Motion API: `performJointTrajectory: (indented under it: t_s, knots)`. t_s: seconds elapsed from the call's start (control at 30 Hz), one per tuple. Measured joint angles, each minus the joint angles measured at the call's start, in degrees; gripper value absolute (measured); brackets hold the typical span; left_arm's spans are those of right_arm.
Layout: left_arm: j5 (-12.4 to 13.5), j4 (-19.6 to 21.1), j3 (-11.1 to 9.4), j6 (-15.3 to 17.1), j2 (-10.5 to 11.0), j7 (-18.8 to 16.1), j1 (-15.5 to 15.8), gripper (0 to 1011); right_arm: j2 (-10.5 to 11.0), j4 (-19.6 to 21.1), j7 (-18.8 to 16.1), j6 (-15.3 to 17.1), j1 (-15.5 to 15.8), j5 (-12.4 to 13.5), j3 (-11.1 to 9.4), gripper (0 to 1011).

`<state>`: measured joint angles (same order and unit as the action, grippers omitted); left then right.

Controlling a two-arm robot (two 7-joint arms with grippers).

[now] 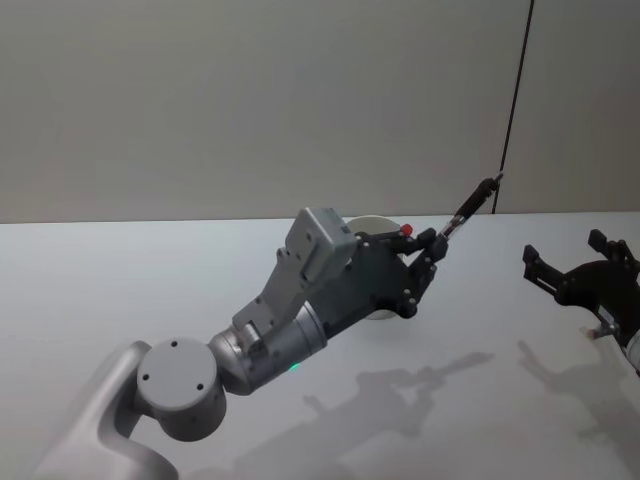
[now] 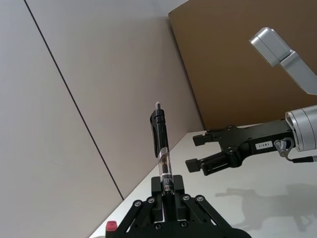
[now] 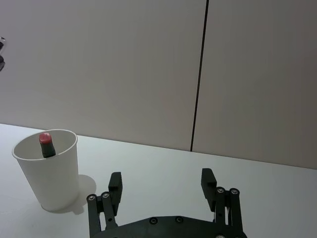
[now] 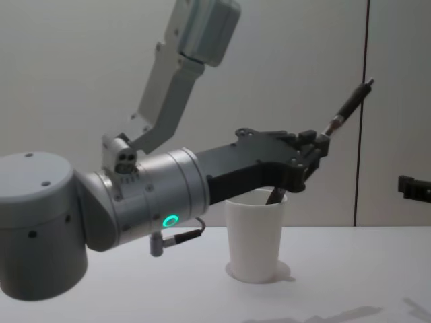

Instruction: Place the pen into the pen holder.

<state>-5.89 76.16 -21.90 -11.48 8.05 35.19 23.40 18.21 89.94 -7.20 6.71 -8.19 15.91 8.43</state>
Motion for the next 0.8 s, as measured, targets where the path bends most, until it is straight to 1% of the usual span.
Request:
performJointTrajectory:
  t_s: [0.4, 0.8]
  knots:
    - [0.55, -2.05, -1.13, -0.61, -1.28, 0.16, 1.3, 138, 0.0, 0.0, 0.0, 0.0, 0.0, 0.0, 0.0, 1002]
    - [0.99, -3.9, -1.83, -1.05, -2.23, 0.01, 2.39, 139, 0.0, 0.0, -0.04, -0.04, 0.01, -0.02, 0.0, 1002]
